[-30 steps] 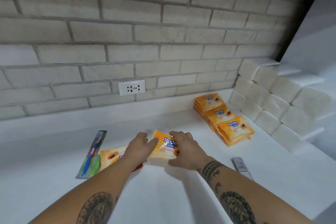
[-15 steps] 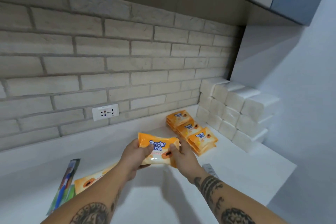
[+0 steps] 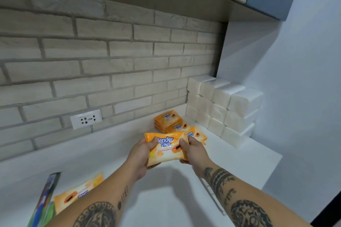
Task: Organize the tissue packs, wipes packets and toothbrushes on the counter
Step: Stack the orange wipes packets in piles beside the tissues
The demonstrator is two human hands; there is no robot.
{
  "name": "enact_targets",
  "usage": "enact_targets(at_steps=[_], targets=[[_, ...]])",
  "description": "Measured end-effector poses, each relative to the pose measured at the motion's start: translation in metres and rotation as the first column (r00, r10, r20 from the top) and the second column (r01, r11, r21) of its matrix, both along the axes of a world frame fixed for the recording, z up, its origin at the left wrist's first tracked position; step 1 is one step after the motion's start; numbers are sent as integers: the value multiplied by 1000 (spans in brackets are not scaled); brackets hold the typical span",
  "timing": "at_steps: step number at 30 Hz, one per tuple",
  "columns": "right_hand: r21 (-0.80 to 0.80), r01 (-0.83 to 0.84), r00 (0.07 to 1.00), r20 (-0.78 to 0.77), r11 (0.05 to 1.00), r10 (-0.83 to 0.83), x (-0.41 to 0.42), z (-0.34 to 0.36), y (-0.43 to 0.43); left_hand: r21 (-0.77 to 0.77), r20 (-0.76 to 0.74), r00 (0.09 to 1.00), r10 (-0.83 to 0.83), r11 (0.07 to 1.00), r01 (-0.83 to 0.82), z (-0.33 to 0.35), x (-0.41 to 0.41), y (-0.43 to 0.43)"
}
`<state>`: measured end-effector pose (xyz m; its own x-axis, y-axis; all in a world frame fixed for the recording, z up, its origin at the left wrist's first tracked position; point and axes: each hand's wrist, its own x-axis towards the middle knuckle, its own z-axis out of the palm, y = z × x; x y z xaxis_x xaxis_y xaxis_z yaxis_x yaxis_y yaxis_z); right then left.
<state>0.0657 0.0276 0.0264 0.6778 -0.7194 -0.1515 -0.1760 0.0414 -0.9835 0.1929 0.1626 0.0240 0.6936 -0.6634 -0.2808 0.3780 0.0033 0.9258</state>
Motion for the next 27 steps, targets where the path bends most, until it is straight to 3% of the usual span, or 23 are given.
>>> enact_targets(at_steps=[6,11,19,23,27], targets=[[25,77,997,-9,997,-77,4,-6,-44,31,-33,999,3,1000,-2,-8,1,-44],[38,100,993,-61,994,-97,13,-15,-92,147,40,999,28,989,-34,-20,14,-83],[18,11,997,-80,1000,-10,54,-25,-184,223,86,984,155,960,-171,-37,46,-164],[-61,-39,997,-72,997,34,82,-33,-218,270,152,975,161,942,-198,-45,65,-195],[-230,-65,985,-172,971,26,114,-47,-245,314,244,947,210,906,-282,-52,85,-217]])
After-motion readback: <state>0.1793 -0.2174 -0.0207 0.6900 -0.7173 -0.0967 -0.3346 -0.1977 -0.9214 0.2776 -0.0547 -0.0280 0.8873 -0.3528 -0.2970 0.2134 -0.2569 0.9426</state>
